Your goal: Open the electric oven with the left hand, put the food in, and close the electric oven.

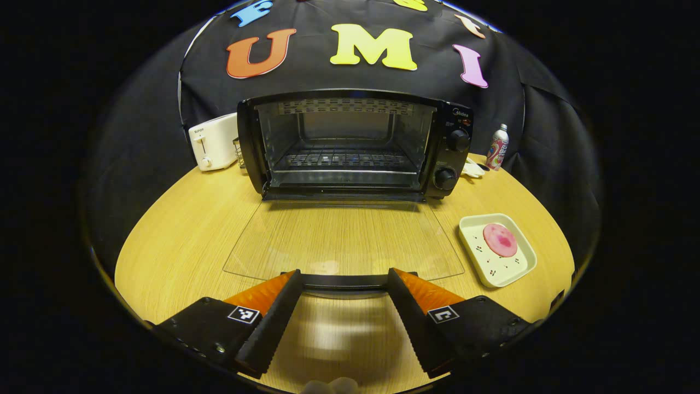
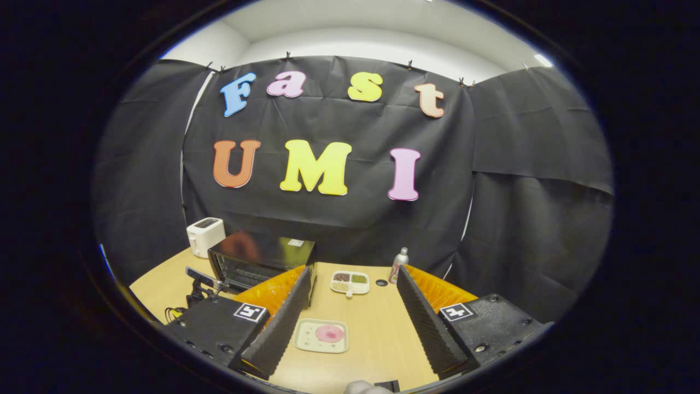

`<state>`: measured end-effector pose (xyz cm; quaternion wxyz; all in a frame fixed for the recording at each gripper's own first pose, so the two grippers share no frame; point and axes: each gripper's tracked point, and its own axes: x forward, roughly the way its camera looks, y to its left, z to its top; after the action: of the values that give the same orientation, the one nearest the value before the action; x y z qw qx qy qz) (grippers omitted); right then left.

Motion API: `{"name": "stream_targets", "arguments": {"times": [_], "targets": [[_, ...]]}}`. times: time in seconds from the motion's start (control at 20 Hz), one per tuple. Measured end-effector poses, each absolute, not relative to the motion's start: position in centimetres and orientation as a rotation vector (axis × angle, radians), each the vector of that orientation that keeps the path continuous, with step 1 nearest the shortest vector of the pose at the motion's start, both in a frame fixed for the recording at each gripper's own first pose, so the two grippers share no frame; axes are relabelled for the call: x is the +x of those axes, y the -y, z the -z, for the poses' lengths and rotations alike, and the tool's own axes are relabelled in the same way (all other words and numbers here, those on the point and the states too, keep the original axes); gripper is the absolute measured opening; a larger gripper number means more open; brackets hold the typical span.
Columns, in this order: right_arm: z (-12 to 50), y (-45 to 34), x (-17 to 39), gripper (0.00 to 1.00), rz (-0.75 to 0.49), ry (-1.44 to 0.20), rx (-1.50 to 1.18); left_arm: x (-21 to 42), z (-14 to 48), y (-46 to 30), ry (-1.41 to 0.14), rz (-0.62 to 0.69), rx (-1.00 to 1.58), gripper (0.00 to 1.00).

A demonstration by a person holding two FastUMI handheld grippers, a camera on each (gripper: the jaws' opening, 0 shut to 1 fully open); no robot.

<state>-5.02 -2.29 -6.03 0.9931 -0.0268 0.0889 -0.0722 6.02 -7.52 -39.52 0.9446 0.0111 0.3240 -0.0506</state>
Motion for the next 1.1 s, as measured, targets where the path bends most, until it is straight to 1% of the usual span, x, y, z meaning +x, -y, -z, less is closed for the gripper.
{"name": "stream_targets", "arguments": {"times": [0.1,0.3,0.5,0.75,0.8,0.85,1.0,1.05,1.1], "targets": [[6.5,2.4,-5.3,0.97,0.149,-0.189,-0.050,5.6,40.1,7.6,-0.686,0.105,0.032,0.96],[7.5,2.8,-5.3,0.97,0.156,-0.212,-0.034,5.8,39.6,7.3,-0.677,0.109,0.042,0.95],[9.4,3.3,-4.6,0.96,0.156,-0.247,-0.025,5.9,37.4,6.4,-0.619,0.116,0.036,0.97],[15.4,4.5,-2.2,0.96,0.136,-0.371,-0.015,5.4,32.5,4.1,-0.517,0.094,0.027,0.97],[17.3,4.7,-1.5,0.99,0.132,-0.415,-0.006,5.2,31.4,3.8,-0.500,0.089,0.025,0.97],[19.3,4.8,-0.8,0.94,0.118,-0.464,0.009,5.0,30.1,3.6,-0.478,0.080,0.021,0.97],[25.2,5.3,1.2,0.88,0.083,-0.590,0.052,4.5,26.5,3.4,-0.425,0.068,0.015,0.97],[27.3,5.4,2.2,0.80,0.070,-0.630,0.058,4.2,25.2,3.6,-0.409,0.066,0.010,0.97],[29.0,5.4,2.8,0.80,0.054,-0.663,0.058,4.0,23.8,3.7,-0.390,0.060,0.005,0.97]]}}
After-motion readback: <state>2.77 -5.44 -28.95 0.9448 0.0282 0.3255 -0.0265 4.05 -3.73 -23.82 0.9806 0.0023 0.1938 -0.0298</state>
